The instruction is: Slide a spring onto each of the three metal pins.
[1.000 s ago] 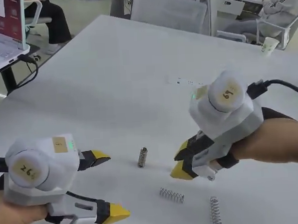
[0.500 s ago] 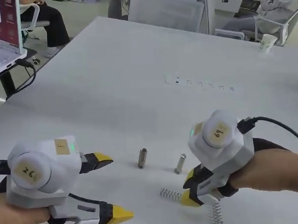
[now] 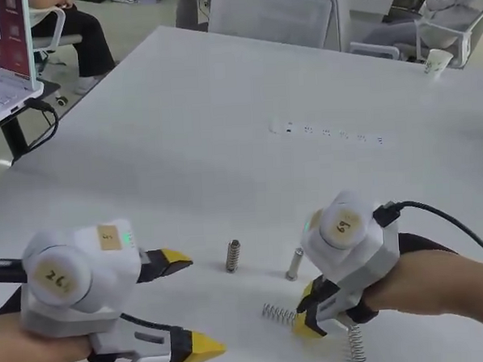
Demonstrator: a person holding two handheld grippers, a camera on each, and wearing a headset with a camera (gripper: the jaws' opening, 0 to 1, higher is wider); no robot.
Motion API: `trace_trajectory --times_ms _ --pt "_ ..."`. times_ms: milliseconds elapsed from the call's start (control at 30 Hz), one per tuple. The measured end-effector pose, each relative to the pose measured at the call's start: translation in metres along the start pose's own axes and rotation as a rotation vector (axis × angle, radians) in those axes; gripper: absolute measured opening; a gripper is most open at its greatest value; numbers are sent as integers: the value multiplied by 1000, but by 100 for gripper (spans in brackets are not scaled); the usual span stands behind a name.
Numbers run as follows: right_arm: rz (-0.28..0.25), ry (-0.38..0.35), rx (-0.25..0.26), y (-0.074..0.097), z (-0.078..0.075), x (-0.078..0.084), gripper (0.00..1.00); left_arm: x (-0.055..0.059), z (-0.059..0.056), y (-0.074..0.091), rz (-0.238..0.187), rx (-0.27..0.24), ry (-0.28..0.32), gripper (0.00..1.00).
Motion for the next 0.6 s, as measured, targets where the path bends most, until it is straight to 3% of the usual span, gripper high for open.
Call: trace_trajectory --times_ms 600 --pt "-13 23 30 -1 -1 3 8 -5 -4 -9 1 31 -2 60"
Point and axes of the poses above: the centre of the closed fingertips' face, and the gripper's own axes: y roughly backward along the fingers, z roughly to its left, x roughly out of its underside, the point moved 4 cm from there along y, roughly backward along the fingers, and after that the axes turned 15 degrees about x, right-handed, at the moved point
